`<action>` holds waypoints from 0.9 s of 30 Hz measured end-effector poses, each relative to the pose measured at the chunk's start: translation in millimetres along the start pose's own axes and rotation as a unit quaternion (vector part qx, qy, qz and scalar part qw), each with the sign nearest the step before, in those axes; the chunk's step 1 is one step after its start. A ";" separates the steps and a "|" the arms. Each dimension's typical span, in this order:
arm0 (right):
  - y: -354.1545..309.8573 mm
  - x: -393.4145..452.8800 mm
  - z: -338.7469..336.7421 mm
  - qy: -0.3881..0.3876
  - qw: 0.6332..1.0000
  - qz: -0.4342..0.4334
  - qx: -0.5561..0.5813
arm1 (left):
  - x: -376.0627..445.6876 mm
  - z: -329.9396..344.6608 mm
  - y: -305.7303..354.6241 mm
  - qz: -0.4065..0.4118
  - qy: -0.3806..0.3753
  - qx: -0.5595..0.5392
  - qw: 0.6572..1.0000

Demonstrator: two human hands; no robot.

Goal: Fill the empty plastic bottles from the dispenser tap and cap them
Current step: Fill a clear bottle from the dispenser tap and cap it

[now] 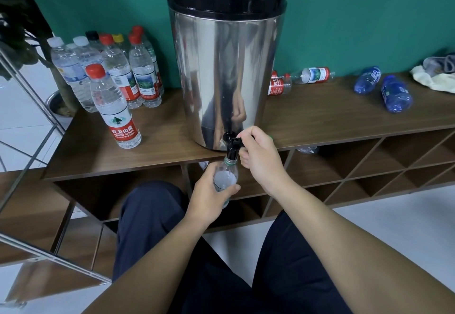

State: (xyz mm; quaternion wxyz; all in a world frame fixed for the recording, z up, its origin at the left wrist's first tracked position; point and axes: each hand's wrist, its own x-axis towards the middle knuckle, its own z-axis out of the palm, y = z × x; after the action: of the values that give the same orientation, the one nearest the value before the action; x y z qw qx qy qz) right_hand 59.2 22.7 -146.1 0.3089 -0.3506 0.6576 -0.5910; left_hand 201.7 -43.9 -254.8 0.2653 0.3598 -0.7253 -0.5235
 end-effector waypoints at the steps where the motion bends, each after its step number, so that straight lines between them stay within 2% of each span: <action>1: 0.1 -0.2 0.1 0.000 1.000 0.000 0.002 | 0.4 0.2 -0.8 0.001 0.003 0.002 1.000; 12: 3.8 0.7 1.7 0.009 1.000 0.002 0.016 | 2.1 0.7 -0.9 -0.013 0.024 0.034 0.999; 27: 6.1 1.4 3.8 0.020 1.000 0.000 0.019 | 1.0 1.0 -1.2 -0.013 0.022 0.019 0.999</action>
State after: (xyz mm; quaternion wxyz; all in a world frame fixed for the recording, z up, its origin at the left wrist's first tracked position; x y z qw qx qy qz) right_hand 61.0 19.7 -152.5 0.3026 -0.3329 0.6518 -0.6105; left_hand 200.6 -44.4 -256.3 0.2677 0.3856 -0.7245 -0.5047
